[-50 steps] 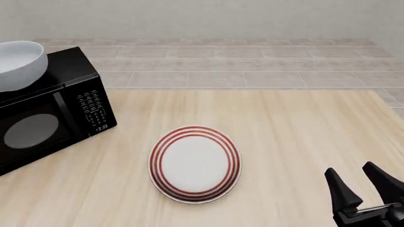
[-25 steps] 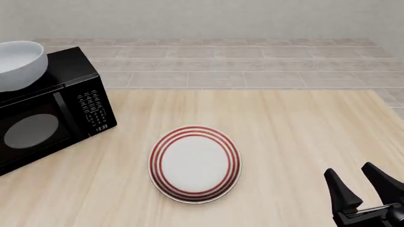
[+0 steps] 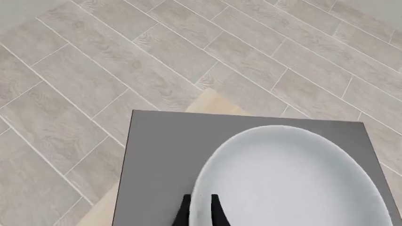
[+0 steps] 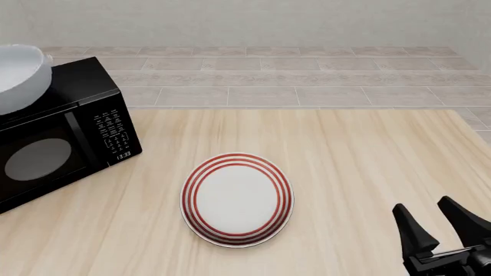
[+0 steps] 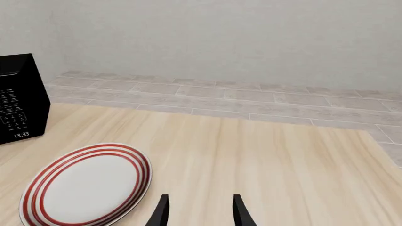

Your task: Pick up the white bowl and put it on the plate.

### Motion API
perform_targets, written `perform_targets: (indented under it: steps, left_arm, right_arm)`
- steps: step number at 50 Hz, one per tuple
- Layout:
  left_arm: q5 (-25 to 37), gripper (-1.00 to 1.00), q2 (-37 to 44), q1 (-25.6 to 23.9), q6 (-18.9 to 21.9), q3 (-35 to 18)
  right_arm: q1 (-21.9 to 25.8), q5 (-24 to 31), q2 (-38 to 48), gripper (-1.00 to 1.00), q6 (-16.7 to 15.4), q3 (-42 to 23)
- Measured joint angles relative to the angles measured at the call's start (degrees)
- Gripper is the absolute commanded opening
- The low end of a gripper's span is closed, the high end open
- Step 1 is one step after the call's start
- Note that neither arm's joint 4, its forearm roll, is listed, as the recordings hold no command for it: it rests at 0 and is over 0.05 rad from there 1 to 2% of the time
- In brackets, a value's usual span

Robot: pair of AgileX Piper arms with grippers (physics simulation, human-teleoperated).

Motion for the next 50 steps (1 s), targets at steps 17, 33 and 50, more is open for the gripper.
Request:
perform_targets:
  steps: [17, 33, 50]
  left_arm:
    - [-0.6, -1.0, -1.2, 0.7, 0.4, 1.4]
    - [2.4, -1.0, -4.5, -4.1, -3.6, 1.1]
    - [5.0, -1.0, -11.0, -11.0, -7.7, 3.1]
  right_arm:
    - [0.1, -0.8, 1.0, 1.0, -0.1, 0.0]
    - [0.1, -1.1, 1.4, 1.0, -0.2, 0.0]
    - [0.1, -0.4, 0.7, 1.0, -0.2, 0.0]
